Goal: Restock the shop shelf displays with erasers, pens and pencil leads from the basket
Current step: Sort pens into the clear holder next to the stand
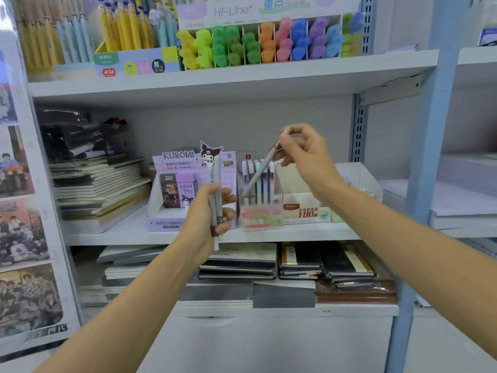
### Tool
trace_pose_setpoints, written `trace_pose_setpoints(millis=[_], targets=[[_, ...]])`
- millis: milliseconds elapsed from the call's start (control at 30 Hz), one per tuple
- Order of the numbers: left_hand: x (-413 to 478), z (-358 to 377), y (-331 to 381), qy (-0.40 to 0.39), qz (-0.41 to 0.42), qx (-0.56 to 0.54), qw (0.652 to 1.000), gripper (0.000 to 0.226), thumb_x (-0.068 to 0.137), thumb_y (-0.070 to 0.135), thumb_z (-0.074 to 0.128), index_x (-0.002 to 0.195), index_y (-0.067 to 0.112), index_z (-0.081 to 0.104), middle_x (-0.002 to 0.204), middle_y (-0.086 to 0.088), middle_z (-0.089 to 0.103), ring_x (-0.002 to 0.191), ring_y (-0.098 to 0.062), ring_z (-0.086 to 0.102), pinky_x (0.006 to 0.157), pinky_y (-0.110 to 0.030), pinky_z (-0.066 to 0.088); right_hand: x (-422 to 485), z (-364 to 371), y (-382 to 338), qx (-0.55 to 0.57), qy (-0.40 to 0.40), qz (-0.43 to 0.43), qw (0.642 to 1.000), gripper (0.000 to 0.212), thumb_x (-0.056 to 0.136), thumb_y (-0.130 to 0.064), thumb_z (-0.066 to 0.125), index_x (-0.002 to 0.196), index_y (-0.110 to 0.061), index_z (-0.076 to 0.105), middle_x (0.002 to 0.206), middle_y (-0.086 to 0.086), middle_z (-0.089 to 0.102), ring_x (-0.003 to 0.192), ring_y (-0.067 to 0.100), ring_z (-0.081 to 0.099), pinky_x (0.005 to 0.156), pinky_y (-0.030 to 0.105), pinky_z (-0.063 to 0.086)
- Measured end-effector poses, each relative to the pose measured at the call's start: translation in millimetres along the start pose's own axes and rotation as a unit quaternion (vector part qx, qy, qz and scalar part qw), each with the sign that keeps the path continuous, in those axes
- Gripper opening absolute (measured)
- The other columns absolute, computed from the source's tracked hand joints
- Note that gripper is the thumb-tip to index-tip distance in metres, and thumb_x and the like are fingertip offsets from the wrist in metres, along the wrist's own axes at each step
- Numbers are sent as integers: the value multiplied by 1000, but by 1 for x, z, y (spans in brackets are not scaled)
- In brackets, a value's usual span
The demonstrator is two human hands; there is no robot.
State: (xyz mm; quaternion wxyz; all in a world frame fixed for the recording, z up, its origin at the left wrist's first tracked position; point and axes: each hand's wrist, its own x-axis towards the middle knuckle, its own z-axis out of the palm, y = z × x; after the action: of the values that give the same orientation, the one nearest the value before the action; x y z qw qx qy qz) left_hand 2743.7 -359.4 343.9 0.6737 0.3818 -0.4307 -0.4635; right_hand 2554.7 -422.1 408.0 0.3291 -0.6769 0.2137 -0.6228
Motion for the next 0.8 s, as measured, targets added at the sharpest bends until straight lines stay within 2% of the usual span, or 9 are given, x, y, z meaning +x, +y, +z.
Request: trace_pose_setpoints(millis=[67, 133, 267, 333, 467, 633, 700, 800], targets=[[7, -6, -2, -5, 0, -16, 1000, 22, 100, 19, 40, 87, 9, 55, 68, -3, 64, 46, -11, 45, 32, -17, 27, 16, -8, 4, -21, 53, -12, 998, 11, 99, -13, 51, 106, -5, 52, 85, 5, 69, 73, 17, 69, 67, 27, 55], [12, -10, -7, -19, 6, 2, 1000, 23, 102, 17, 38, 89, 10, 55, 63, -3, 62, 46, -10, 47, 34, -17, 30, 25, -11, 15, -69, 65, -11, 995, 10, 100, -13, 50, 106, -5, 50, 86, 8, 68, 77, 21, 69, 66, 26, 55], [19, -16, -17, -44, 29, 44, 998, 24, 104, 26, 41, 96, 13, 60, 63, -2, 65, 54, -13, 58, 48, -21, 48, 24, -3, 43, -128, 18, 9, 992, 5, 99, -11, 50, 102, -6, 50, 86, 8, 70, 69, 12, 68, 62, 20, 54], [21, -19, -21, -58, 36, 56, 996, 24, 103, 31, 43, 97, 17, 61, 66, -3, 65, 59, -16, 62, 54, -25, 52, 22, 4, 56, -143, -2, 3, 990, 7, 98, -9, 52, 102, -3, 53, 86, 11, 71, 69, 13, 69, 62, 19, 54], [22, -26, -27, -72, 34, 73, 994, 24, 102, 35, 45, 102, 20, 63, 65, -2, 60, 51, -15, 51, 48, -23, 43, 24, 12, 67, -187, -49, -5, 981, 10, 97, -7, 53, 104, 0, 57, 87, 12, 72, 76, 18, 70, 69, 23, 57], [25, -30, -31, -79, 24, 72, 994, 25, 102, 31, 46, 111, 16, 65, 64, -1, 57, 48, -11, 45, 46, -21, 36, 33, 10, 63, -231, -125, -20, 965, 9, 97, -10, 54, 104, -5, 58, 87, 10, 71, 78, 16, 70, 69, 18, 56], [26, -30, -31, -84, 17, 61, 994, 26, 103, 27, 45, 113, 16, 66, 67, -2, 59, 50, -12, 46, 48, -21, 39, 33, 14, 65, -229, -127, -19, 965, 11, 96, -11, 57, 107, -8, 58, 84, 9, 72, 77, 18, 70, 70, 22, 58], [25, -29, -31, -101, 8, 42, 994, 27, 103, 23, 45, 115, 13, 68, 71, -3, 63, 52, -11, 49, 48, -20, 41, 33, 20, 72, -238, -85, -30, 967, 17, 92, -14, 63, 108, -13, 58, 82, 5, 71, 73, 15, 69, 70, 26, 58]])
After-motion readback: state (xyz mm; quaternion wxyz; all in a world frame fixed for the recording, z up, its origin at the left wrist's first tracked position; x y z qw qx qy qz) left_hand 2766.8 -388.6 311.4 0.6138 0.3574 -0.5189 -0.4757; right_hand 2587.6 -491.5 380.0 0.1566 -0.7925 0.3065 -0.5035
